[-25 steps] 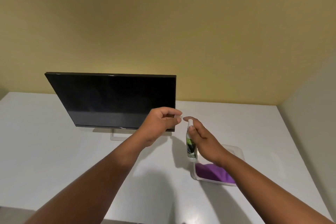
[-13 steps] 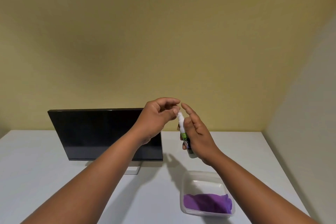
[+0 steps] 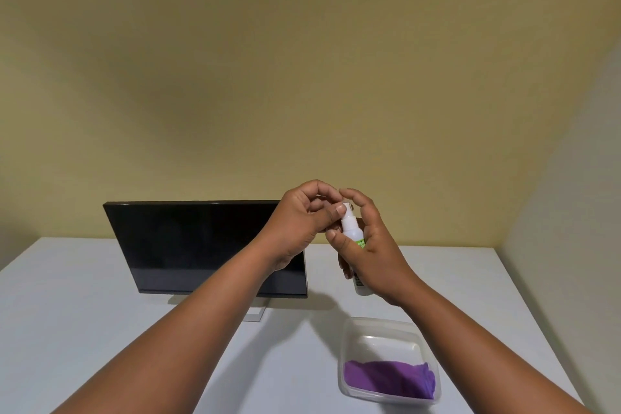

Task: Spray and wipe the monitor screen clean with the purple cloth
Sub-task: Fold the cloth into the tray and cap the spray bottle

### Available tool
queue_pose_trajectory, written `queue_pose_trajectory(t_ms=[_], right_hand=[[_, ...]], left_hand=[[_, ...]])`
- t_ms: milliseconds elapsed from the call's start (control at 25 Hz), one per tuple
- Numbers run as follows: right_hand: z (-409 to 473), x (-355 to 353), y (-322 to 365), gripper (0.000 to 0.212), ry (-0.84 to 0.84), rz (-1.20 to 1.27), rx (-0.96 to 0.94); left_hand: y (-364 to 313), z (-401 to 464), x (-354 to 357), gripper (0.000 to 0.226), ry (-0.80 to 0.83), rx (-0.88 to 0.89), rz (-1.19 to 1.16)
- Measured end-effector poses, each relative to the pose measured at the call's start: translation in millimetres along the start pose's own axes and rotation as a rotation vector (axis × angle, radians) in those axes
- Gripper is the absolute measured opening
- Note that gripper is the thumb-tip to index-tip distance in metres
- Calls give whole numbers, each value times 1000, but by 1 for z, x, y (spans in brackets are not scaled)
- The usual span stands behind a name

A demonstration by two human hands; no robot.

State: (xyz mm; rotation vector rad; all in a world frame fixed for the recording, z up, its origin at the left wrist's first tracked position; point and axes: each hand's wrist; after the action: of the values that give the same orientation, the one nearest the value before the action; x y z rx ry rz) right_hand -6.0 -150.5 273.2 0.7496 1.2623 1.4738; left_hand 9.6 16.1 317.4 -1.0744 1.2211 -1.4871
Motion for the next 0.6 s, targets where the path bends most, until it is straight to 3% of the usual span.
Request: queue_pose_trajectory(t_ms=[120, 600], right_hand=[[-3, 0, -4, 53, -36, 22, 29], [-17, 3, -21, 43, -21, -27, 103]], left_hand=[[7, -3, 5, 37, -38, -59, -69], [34, -17, 12, 35, -70, -120, -135]])
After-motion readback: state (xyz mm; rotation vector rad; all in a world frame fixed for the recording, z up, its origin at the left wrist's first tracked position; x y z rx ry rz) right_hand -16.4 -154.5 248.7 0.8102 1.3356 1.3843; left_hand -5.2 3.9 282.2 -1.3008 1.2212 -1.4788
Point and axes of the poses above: each hand's wrist, its own z-axis towards the middle knuckle, its own x-axis out of the palm, y = z × x, and after that the axes turned 4 degrees about -z, right-handed
